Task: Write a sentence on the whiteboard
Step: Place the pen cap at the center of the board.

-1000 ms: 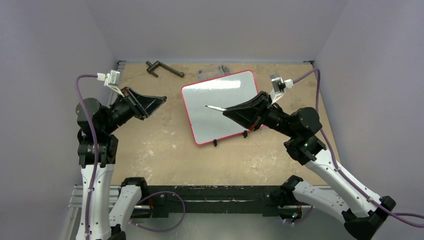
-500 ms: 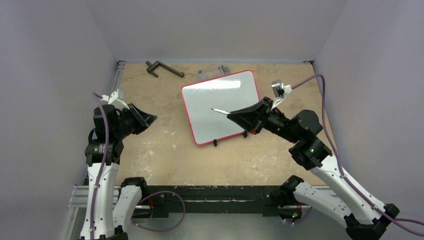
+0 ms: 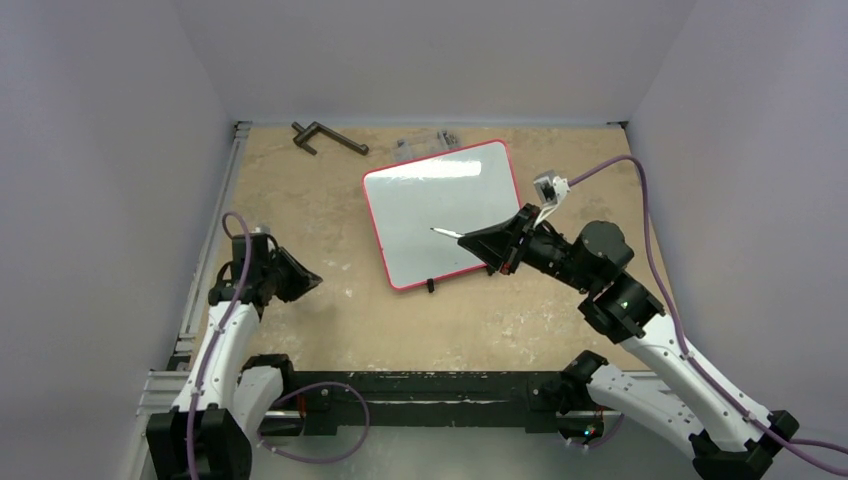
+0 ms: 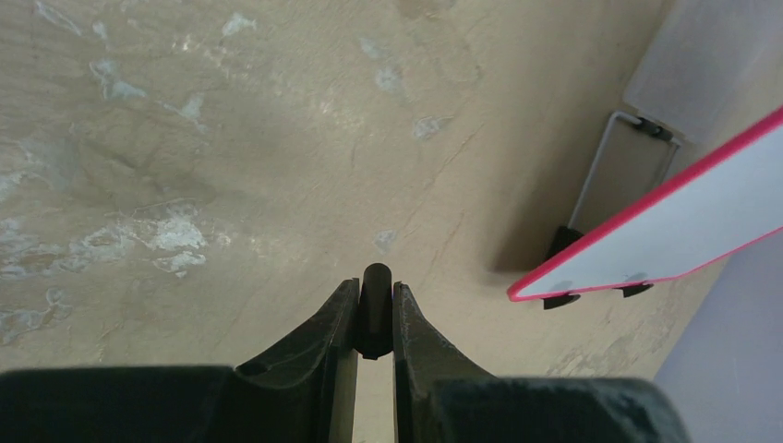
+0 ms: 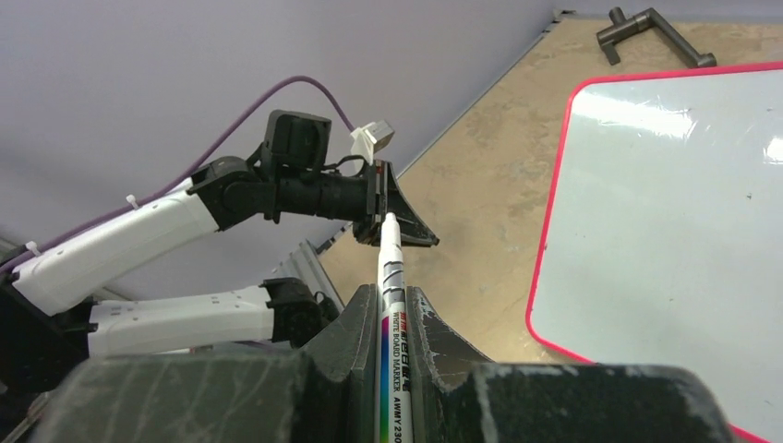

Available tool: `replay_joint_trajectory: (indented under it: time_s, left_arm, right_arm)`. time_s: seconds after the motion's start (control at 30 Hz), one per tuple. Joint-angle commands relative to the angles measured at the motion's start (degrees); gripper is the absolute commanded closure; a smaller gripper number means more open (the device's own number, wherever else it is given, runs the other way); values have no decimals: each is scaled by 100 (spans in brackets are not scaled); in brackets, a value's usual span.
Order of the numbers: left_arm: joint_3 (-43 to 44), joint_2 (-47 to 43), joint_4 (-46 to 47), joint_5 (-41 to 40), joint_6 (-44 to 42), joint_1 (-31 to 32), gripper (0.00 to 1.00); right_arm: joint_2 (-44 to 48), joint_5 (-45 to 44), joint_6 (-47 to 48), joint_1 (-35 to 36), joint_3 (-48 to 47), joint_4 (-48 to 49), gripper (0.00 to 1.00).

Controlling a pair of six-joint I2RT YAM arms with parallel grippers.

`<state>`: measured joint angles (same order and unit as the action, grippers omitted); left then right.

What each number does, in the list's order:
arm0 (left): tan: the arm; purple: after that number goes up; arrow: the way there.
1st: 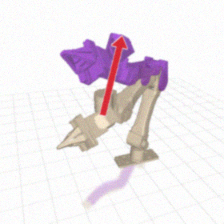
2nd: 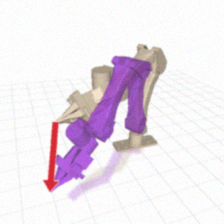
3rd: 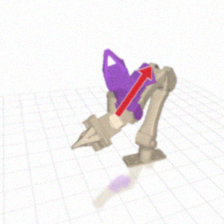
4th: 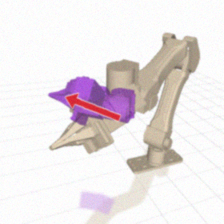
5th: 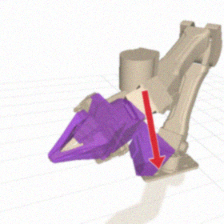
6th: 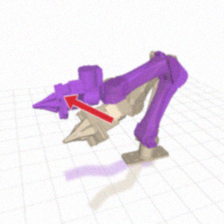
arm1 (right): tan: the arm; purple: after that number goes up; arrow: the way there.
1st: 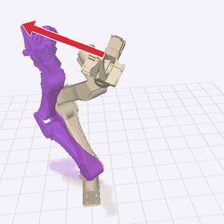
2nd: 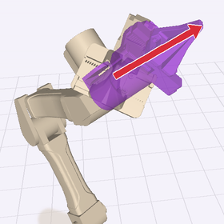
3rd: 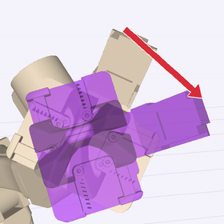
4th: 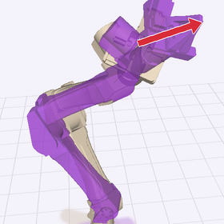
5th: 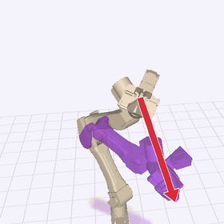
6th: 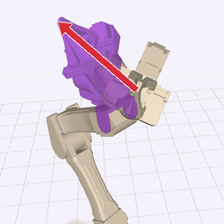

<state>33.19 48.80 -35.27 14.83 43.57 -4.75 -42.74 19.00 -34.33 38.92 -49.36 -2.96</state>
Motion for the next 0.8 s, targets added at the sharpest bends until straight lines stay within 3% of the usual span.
replay_joint_trajectory:
  time_s: [0.0,0.33,0.6,0.77]
  left_arm:
    - [-608,212,1105,247,558,-30,95]
    - [-927,395,1255,60,421,-28,82]
    - [-890,127,943,-127,424,-32,50]
    - [-595,-58,650,-100,284,-26,44]
  right_arm:
    - [50,-277,240,-25,66,-190,100]
    - [57,-362,374,-27,134,-374,100]
    - [64,-409,423,-25,220,-405,100]
    - [127,-503,493,-28,265,-535,100]
